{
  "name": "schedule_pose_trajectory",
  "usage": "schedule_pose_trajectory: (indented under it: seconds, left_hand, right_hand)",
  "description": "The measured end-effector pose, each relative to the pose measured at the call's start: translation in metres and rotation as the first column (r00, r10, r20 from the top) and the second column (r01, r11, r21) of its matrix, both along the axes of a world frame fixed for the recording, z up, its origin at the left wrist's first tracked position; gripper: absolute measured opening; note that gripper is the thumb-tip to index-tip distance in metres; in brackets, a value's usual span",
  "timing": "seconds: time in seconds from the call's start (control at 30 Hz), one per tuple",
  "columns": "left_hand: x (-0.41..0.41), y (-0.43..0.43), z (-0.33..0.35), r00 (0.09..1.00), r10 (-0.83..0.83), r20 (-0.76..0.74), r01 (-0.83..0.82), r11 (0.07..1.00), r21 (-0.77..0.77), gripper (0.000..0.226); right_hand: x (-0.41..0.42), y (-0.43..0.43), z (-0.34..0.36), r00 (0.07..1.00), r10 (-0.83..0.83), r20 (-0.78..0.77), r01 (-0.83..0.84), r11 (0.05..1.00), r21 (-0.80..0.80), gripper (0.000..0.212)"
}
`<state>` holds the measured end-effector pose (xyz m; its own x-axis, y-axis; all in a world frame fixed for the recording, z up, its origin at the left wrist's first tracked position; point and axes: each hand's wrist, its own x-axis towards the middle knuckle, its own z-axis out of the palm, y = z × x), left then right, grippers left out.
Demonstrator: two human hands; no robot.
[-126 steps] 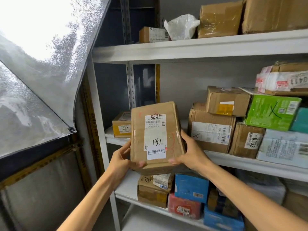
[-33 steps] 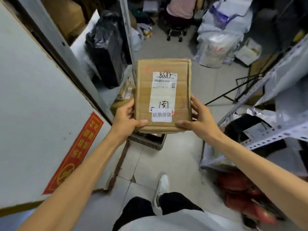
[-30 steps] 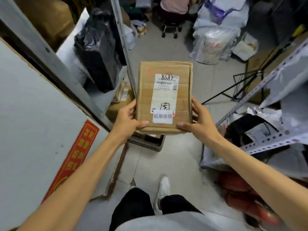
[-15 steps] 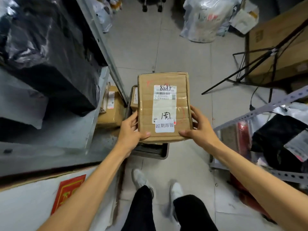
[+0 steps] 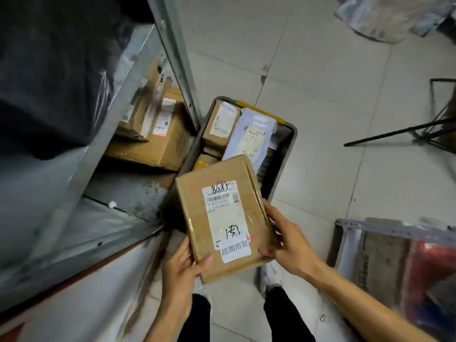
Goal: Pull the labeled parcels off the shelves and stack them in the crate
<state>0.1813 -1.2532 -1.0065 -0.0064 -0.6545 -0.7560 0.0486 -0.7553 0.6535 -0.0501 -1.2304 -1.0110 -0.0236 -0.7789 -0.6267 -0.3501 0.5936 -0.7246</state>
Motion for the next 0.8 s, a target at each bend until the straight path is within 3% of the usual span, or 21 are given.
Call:
schedule_pose_trajectory:
  seconds: [0.23, 0.43, 0.8]
  left_hand:
    - [-0.001, 0.032, -0.054, 0.954, 0.298, 0.035, -0.300, 0.950, 0.093, 0.047]
    - [-0.013, 0.023, -0.092, 0.845, 0.532, 0.063, -0.535, 0.838, 0.107, 0.043]
    - [-0.031, 0.006, -0.181, 0.787, 0.613, 0.072, -0.617, 0.778, 0.118, 0.048]
  right_hand:
    - [0.005, -0.045, -0.055, 0.939, 0.342, -0.020, -0.342, 0.939, 0.035, 0.107]
    - [0.015, -0.106, -0.102, 0.866, 0.500, 0.003, -0.500, 0.866, 0.034, 0.100]
    - [0.025, -0.163, -0.195, 0.754, 0.656, -0.031, -0.645, 0.748, 0.153, 0.097]
